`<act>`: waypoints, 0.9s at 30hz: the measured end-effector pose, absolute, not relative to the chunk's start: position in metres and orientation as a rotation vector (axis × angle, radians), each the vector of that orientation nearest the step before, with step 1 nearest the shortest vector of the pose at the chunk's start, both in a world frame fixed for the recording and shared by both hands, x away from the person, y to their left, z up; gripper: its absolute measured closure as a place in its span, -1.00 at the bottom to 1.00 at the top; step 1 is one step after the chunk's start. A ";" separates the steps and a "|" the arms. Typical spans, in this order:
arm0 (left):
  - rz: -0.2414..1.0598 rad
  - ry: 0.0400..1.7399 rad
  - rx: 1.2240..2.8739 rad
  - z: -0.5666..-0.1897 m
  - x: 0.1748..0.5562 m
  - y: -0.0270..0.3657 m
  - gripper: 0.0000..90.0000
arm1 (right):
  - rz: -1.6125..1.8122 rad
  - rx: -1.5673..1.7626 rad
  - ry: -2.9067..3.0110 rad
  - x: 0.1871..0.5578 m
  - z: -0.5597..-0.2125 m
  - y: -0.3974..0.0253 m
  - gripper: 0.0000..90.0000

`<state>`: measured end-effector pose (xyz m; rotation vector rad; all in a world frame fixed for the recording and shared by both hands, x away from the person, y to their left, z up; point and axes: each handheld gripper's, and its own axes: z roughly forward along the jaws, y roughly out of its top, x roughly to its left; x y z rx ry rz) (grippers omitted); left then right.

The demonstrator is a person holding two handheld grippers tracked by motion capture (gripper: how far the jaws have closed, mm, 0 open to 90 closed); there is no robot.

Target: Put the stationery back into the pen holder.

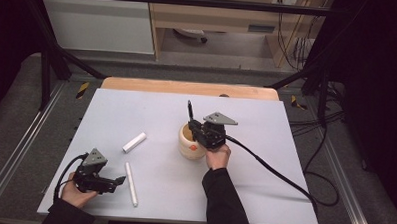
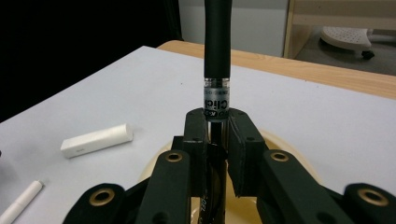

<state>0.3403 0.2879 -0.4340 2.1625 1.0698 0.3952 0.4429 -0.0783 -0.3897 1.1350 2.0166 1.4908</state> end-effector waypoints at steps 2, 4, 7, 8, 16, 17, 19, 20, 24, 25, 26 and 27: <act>0.397 1.069 2.162 -0.434 0.340 0.288 -0.86 | 1.489 1.137 2.020 0.442 -0.393 -0.080 0.76; 0.397 1.069 2.162 -0.434 0.340 0.287 -0.86 | 1.488 1.140 2.023 0.441 -0.395 -0.081 0.76; 0.396 1.069 2.162 -0.434 0.340 0.288 -0.86 | 1.474 1.141 2.030 0.440 -0.398 -0.083 0.75; 0.397 1.069 2.162 -0.434 0.340 0.288 -0.86 | 1.471 1.139 2.034 0.439 -0.399 -0.084 0.75; 0.395 1.071 2.163 -0.435 0.340 0.287 -0.86 | 1.442 1.130 2.051 0.438 -0.404 -0.087 0.68; 0.395 1.070 2.167 -0.435 0.340 0.288 -0.86 | 1.442 1.128 2.052 0.437 -0.404 -0.087 0.68; 0.393 1.071 2.167 -0.435 0.340 0.288 -0.86 | 1.443 1.123 2.050 0.437 -0.403 -0.087 0.66; 0.393 1.071 2.167 -0.435 0.340 0.288 -0.86 | 1.445 1.121 2.047 0.436 -0.402 -0.088 0.64; 0.394 1.075 2.162 -0.435 0.340 0.288 -0.86 | 1.461 1.086 2.038 0.432 -0.395 -0.091 0.46; 0.395 1.076 2.162 -0.435 0.340 0.287 -0.86 | 1.462 1.077 2.038 0.430 -0.392 -0.092 0.38; 0.394 1.076 2.162 -0.435 0.340 0.287 -0.86 | 1.464 1.070 2.038 0.428 -0.389 -0.093 0.29; 0.393 1.078 2.162 -0.435 0.340 0.287 -0.86 | 1.462 1.059 2.045 0.427 -0.386 -0.095 0.15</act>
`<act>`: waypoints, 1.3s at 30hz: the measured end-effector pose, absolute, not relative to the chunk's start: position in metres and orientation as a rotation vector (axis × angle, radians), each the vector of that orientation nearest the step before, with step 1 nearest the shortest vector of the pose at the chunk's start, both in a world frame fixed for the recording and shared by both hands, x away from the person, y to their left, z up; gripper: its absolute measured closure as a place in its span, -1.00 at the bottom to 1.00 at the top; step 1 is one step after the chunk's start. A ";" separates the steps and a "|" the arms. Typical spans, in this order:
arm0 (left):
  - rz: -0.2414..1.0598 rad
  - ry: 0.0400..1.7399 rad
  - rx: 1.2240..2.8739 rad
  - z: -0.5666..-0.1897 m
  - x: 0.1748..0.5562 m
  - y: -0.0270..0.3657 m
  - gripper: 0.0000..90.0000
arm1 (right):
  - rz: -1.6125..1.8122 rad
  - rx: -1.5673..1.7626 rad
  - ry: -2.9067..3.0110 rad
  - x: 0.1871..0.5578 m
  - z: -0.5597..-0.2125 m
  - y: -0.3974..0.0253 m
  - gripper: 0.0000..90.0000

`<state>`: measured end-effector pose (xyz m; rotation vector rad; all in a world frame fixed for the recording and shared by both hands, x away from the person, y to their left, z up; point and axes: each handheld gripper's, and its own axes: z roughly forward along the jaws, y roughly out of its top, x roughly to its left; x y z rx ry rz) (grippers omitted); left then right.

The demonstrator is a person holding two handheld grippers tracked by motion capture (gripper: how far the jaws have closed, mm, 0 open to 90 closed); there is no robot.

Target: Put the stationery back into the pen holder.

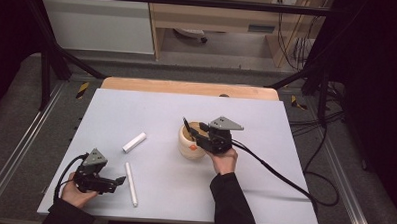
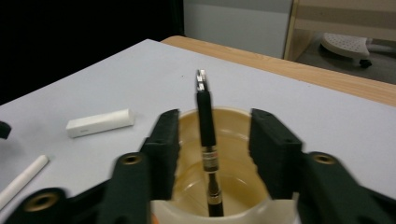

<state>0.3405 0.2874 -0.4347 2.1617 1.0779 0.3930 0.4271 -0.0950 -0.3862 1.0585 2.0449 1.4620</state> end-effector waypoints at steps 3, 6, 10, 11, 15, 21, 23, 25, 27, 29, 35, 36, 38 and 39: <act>0.392 1.080 2.166 -0.435 0.341 0.287 -0.86 | 1.447 1.050 2.092 0.424 -0.378 -0.101 -0.22; 0.392 1.080 2.166 -0.434 0.340 0.287 -0.86 | 1.417 1.055 2.139 0.422 -0.371 -0.107 -0.56; 0.389 1.081 2.164 -0.434 0.340 0.286 -0.86 | 1.362 1.050 2.186 0.417 -0.363 -0.113 -0.81; 0.389 1.078 2.169 -0.434 0.340 0.286 -0.86 | 1.346 1.046 2.198 0.416 -0.362 -0.115 -0.85; 0.386 1.075 2.173 -0.434 0.340 0.285 -0.86 | 1.280 1.029 2.219 0.410 -0.357 -0.122 -0.92; 0.374 1.067 2.165 -0.433 0.339 0.284 -0.86 | 1.251 1.036 2.215 0.401 -0.359 -0.133 -0.98; 0.370 1.071 2.167 -0.433 0.339 0.284 -0.86 | 1.239 1.039 2.216 0.397 -0.361 -0.136 -0.99; 0.371 1.072 2.160 -0.433 0.339 0.284 -0.84 | 1.222 1.040 2.226 0.393 -0.363 -0.139 -0.98; 0.369 1.073 2.148 -0.432 0.338 0.285 -0.75 | 1.215 1.040 2.242 0.389 -0.366 -0.142 -0.98; 0.359 1.068 2.151 -0.431 0.338 0.286 -0.62 | 1.202 1.036 2.268 0.386 -0.368 -0.144 -0.95; 0.337 1.055 2.148 -0.431 0.336 0.284 -0.08 | 1.206 1.104 2.360 0.376 -0.377 -0.148 -0.90; 0.327 1.047 2.154 -0.431 0.335 0.284 0.02 | 1.202 1.102 2.369 0.374 -0.379 -0.148 -0.90; 0.320 1.046 2.160 -0.431 0.335 0.284 0.22 | 1.193 1.109 2.382 0.371 -0.383 -0.148 -0.90; 0.307 1.041 2.167 -0.431 0.335 0.283 0.31 | 1.194 1.119 2.388 0.369 -0.385 -0.148 -0.90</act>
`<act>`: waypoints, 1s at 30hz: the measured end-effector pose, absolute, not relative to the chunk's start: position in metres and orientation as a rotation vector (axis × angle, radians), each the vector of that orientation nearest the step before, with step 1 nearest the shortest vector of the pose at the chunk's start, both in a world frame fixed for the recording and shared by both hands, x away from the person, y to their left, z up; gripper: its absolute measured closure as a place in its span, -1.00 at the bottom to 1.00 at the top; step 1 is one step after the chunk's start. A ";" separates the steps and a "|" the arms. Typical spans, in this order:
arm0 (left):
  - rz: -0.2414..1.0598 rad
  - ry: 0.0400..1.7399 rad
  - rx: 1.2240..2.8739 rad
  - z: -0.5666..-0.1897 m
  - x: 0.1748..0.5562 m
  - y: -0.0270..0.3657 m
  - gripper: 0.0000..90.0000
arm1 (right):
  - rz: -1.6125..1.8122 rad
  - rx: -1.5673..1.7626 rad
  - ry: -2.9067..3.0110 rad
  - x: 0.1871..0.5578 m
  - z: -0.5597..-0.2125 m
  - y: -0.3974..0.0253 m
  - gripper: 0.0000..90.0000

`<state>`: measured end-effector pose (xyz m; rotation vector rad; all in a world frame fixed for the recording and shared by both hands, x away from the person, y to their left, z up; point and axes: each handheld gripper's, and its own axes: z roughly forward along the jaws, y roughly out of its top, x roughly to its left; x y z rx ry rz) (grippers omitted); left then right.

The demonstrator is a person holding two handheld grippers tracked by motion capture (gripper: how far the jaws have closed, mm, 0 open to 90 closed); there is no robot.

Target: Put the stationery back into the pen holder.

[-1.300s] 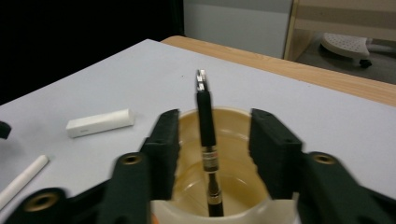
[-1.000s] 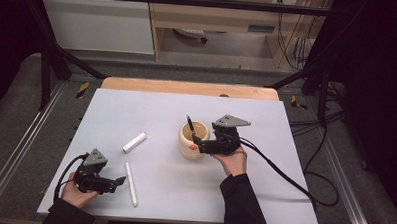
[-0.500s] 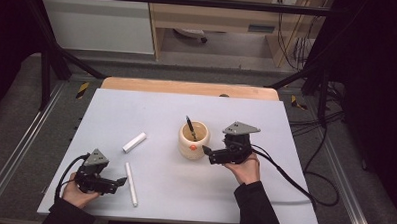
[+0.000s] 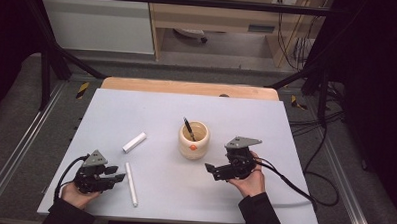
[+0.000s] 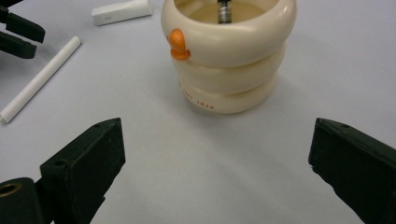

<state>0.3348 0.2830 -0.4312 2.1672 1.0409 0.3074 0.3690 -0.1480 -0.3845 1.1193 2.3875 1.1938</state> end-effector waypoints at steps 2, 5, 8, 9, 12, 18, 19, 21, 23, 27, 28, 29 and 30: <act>0.297 1.041 2.179 -0.432 0.335 0.281 0.45 | 1.202 1.123 2.396 0.366 -0.388 -0.149 -0.88; 0.285 1.040 2.184 -0.433 0.335 0.279 0.66 | 1.192 1.114 2.398 0.363 -0.394 -0.152 -0.91; 0.286 1.040 2.182 -0.433 0.335 0.277 0.82 | 1.193 1.113 2.396 0.361 -0.397 -0.154 -0.91; 0.285 1.038 2.180 -0.433 0.335 0.276 0.88 | 1.193 1.110 2.396 0.362 -0.398 -0.154 -0.91; 0.278 1.030 2.186 -0.433 0.335 0.274 0.98 | 1.180 1.113 2.401 0.361 -0.400 -0.156 -0.93; 0.254 1.018 2.202 -0.435 0.336 0.265 0.99 | 1.193 1.114 2.393 0.361 -0.400 -0.158 -0.94; 0.250 1.016 2.207 -0.435 0.336 0.264 0.99 | 1.196 1.116 2.394 0.360 -0.400 -0.158 -0.94; 0.248 1.010 2.211 -0.436 0.336 0.262 0.99 | 1.191 1.111 2.392 0.360 -0.400 -0.158 -0.94; 0.248 1.007 2.212 -0.437 0.336 0.260 0.99 | 1.187 1.107 2.393 0.361 -0.400 -0.159 -0.95; 0.244 1.002 2.217 -0.438 0.337 0.257 0.99 | 1.189 1.109 2.396 0.361 -0.400 -0.158 -0.95; 0.243 1.001 2.220 -0.438 0.337 0.256 0.99 | 1.188 1.108 2.394 0.361 -0.401 -0.158 -0.95; 0.242 1.000 2.219 -0.438 0.337 0.255 0.99 | 1.186 1.107 2.396 0.361 -0.401 -0.158 -0.95; 0.240 0.999 2.220 -0.438 0.337 0.254 0.99 | 1.186 1.108 2.397 0.361 -0.401 -0.158 -0.95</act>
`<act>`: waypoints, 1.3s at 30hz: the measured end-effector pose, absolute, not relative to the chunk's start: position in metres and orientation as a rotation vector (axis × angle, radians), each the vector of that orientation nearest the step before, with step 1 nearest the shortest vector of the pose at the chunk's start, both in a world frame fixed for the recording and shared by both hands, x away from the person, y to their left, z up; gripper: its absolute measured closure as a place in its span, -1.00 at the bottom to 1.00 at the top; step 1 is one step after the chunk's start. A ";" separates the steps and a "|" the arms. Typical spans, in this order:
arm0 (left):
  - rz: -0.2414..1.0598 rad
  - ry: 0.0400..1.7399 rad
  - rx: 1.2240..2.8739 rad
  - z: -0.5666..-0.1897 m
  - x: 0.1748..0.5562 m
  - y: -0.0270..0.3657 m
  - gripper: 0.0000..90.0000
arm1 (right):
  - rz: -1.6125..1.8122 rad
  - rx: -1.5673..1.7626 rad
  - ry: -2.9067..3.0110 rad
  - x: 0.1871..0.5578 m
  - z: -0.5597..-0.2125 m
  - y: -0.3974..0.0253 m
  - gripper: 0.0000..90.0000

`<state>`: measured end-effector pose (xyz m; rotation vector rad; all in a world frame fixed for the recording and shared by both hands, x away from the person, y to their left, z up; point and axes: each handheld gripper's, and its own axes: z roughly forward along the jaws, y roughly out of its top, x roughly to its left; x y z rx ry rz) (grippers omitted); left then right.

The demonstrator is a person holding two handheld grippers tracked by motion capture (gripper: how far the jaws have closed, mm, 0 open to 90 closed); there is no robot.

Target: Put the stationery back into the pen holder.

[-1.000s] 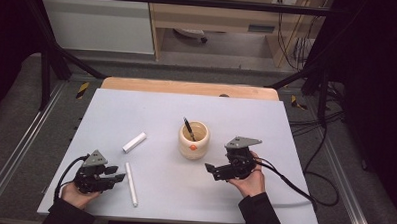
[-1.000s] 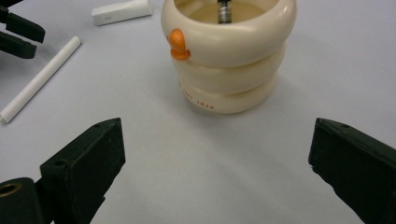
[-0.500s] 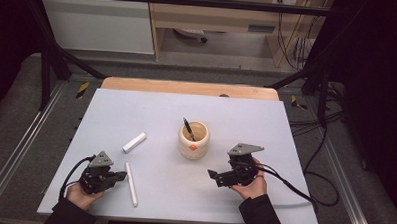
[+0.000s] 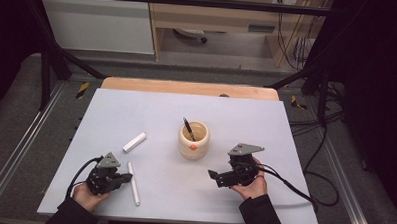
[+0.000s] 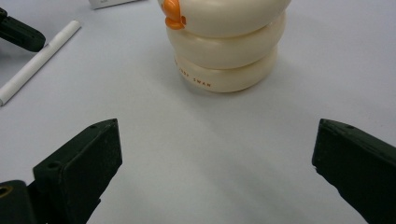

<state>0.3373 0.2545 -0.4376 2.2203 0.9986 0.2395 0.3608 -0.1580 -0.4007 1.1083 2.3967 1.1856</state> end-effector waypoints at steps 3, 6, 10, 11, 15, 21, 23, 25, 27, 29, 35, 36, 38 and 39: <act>0.237 0.996 2.223 -0.438 0.338 0.252 0.99 | 1.189 1.112 2.397 0.361 -0.401 -0.158 -0.95; 0.234 0.993 2.227 -0.438 0.338 0.250 0.99 | 1.188 1.111 2.399 0.361 -0.402 -0.157 -0.95; 0.230 0.991 2.226 -0.439 0.339 0.247 0.99 | 1.186 1.111 2.406 0.361 -0.403 -0.156 -0.95; 0.229 0.991 2.227 -0.439 0.340 0.246 0.99 | 1.187 1.115 2.404 0.361 -0.404 -0.156 -0.95; 0.226 0.991 2.228 -0.439 0.341 0.244 0.99 | 1.189 1.113 2.407 0.361 -0.404 -0.155 -0.95; 0.225 0.986 2.226 -0.440 0.343 0.238 0.99 | 1.199 1.122 2.406 0.362 -0.406 -0.153 -0.95; 0.227 0.985 2.228 -0.440 0.344 0.236 0.98 | 1.201 1.127 2.406 0.362 -0.407 -0.152 -0.95; 0.225 0.984 2.228 -0.441 0.345 0.235 0.98 | 1.205 1.132 2.403 0.362 -0.407 -0.152 -0.95; 0.223 0.985 2.232 -0.442 0.346 0.234 0.98 | 1.212 1.146 2.401 0.362 -0.408 -0.150 -0.96; 0.221 0.985 2.236 -0.442 0.346 0.234 0.98 | 1.217 1.153 2.400 0.362 -0.409 -0.149 -0.96; 0.225 0.987 2.225 -0.440 0.345 0.239 0.98 | 1.211 1.169 2.402 0.360 -0.412 -0.141 -0.94; 0.226 0.991 2.218 -0.440 0.344 0.240 0.98 | 1.215 1.166 2.399 0.359 -0.412 -0.139 -0.93; 0.228 0.996 2.203 -0.438 0.343 0.245 0.95 | 1.218 1.156 2.400 0.357 -0.411 -0.133 -0.91; 0.230 0.999 2.195 -0.436 0.343 0.248 0.95 | 1.227 1.160 2.400 0.356 -0.411 -0.130 -0.90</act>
